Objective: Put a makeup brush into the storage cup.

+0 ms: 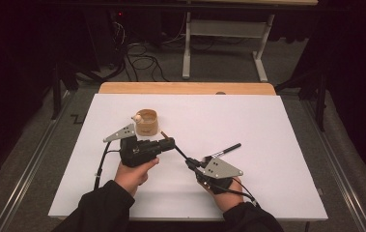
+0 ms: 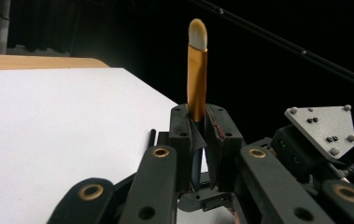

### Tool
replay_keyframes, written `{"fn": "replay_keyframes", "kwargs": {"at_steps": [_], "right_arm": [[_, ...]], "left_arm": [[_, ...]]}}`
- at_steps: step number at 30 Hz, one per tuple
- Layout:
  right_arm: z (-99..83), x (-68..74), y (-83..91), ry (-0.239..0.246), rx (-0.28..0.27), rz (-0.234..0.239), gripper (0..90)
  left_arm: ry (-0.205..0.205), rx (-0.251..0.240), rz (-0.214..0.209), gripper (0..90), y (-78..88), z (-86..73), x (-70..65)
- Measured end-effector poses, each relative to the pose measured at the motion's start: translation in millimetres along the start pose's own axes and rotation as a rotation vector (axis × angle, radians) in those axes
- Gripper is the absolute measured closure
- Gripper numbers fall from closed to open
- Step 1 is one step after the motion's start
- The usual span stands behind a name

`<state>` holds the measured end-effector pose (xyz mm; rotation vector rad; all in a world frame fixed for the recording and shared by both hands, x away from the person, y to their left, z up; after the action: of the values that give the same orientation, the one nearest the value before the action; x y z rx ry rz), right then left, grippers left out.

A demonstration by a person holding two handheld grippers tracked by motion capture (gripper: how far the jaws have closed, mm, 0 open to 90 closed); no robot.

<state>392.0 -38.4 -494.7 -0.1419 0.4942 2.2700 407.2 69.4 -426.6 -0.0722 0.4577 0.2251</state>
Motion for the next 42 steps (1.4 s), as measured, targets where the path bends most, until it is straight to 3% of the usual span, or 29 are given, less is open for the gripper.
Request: {"fn": "replay_keyframes", "kwargs": {"at_steps": [30,38,42], "right_arm": [[-1.6,-0.5,0.1,-0.004,0.012,-0.002,85.5],[-1.7,0.1,-0.3,-0.021,0.017,0.009,76.3],[-3.4,1.3,-1.6,-0.027,0.029,0.019,64.6]], "left_arm": [[-0.039,0.007,0.001,83.1,-1.3,-2.1,-4.2],[-0.041,0.008,0.006,83.1,-0.2,-2.4,-3.4],[-0.046,0.01,0.014,83.1,0.8,-2.4,-2.5]]}}
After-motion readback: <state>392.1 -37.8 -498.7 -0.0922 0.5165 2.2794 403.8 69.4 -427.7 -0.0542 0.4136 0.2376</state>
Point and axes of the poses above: each handheld gripper's, and its own axes: y roughly backward along the jaws, z roughly out of its top, x roughly to its left, the point moved 10 cm from there along -y, roughly forward along the jaws, and after that the axes turned 11 degrees about -z, right-handed, at the moved point
